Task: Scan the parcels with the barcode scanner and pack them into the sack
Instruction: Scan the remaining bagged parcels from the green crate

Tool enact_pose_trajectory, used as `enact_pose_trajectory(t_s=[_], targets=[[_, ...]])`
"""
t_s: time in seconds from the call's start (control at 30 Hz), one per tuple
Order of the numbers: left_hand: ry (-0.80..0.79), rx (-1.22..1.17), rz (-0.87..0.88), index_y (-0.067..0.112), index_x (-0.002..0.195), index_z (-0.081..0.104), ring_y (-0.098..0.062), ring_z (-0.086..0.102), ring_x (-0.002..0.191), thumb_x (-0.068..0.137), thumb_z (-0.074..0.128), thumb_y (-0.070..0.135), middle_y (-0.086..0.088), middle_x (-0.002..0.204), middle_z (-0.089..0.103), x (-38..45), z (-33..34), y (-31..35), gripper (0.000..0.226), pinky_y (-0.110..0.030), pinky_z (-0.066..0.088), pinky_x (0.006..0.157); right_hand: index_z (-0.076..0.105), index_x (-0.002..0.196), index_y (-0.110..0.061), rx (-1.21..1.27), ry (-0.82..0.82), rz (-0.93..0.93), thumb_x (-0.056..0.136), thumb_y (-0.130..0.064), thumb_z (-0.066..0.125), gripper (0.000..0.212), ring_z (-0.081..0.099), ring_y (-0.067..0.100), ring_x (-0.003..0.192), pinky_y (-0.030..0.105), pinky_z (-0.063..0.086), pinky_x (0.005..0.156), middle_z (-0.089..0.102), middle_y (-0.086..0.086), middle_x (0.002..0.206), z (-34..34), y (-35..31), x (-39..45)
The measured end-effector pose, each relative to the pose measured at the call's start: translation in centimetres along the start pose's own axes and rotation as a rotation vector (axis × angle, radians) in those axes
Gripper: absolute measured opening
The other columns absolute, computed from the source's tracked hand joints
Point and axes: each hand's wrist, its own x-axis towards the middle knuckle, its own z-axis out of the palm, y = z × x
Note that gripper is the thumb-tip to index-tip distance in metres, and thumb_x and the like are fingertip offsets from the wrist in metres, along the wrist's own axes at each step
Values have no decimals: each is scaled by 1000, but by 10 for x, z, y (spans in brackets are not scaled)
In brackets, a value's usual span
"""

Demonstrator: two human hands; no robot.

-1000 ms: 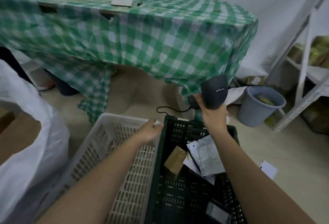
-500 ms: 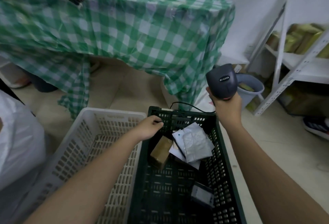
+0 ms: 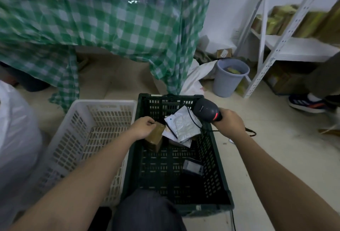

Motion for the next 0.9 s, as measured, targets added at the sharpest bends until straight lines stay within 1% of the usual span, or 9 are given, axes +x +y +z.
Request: enact_pose_trajectory(t_s=[0.1,0.2,0.3,0.4,0.5,0.6,0.73,0.8,0.9], targets=[[53,73,-42,8,139,46,-26,47,129,98,52,24,-11,143,47,-2,12,-27,44,-31,39,101,63,89,-16,63,-81,103,81,-28,65,14,62,36,89,33,44,65,68,12,91,28,7,-16],[107,179,-87,10,147,33,-30,37,136,97,54,27,-13,152,33,1,21,-51,56,-35,35,107,59,83,-18,52,-151,176,83,-31,59,13,63,34,86,31,43,65,67,10,88,54,12,-23],[143,269,-174,10,151,22,-34,30,139,97,54,34,-14,156,21,6,33,-73,67,-41,34,109,60,90,-13,-11,-173,173,86,-29,56,17,63,34,85,32,45,66,66,9,89,77,20,-30],[161,314,-253,6,150,18,-38,36,135,97,55,34,-18,153,26,8,50,-89,71,-45,40,104,56,104,-12,-216,-190,116,89,-22,52,18,63,33,87,32,41,64,63,10,98,98,33,-42],[171,359,-263,2,147,24,-38,45,125,96,57,28,-22,145,36,3,66,-104,66,-45,45,97,51,110,-13,-383,-255,102,91,-20,50,20,63,33,94,32,40,67,60,11,105,112,47,-58],[207,500,-209,0,140,36,-36,48,119,96,54,14,-23,135,44,-7,77,-122,49,-42,46,94,49,112,-13,-445,-264,81,90,-17,51,22,62,32,96,31,38,68,60,10,105,119,54,-70],[211,530,-221,2,143,31,-36,43,122,96,49,8,-22,135,44,-19,82,-127,51,-43,46,93,49,112,-14,-355,-281,141,90,-15,49,22,63,33,94,31,41,67,63,11,105,125,57,-82],[211,504,-206,1,134,40,-37,46,118,95,50,6,-23,130,46,-22,82,-126,41,-43,46,90,52,113,-16,-289,-309,167,89,-13,49,24,64,32,95,31,42,69,65,11,105,126,58,-87],[191,482,-199,0,122,48,-37,48,113,92,53,4,-24,125,47,-35,80,-128,30,-43,47,89,54,111,-14,-233,-285,210,88,-14,49,24,63,34,95,33,45,71,66,12,104,124,58,-98]])
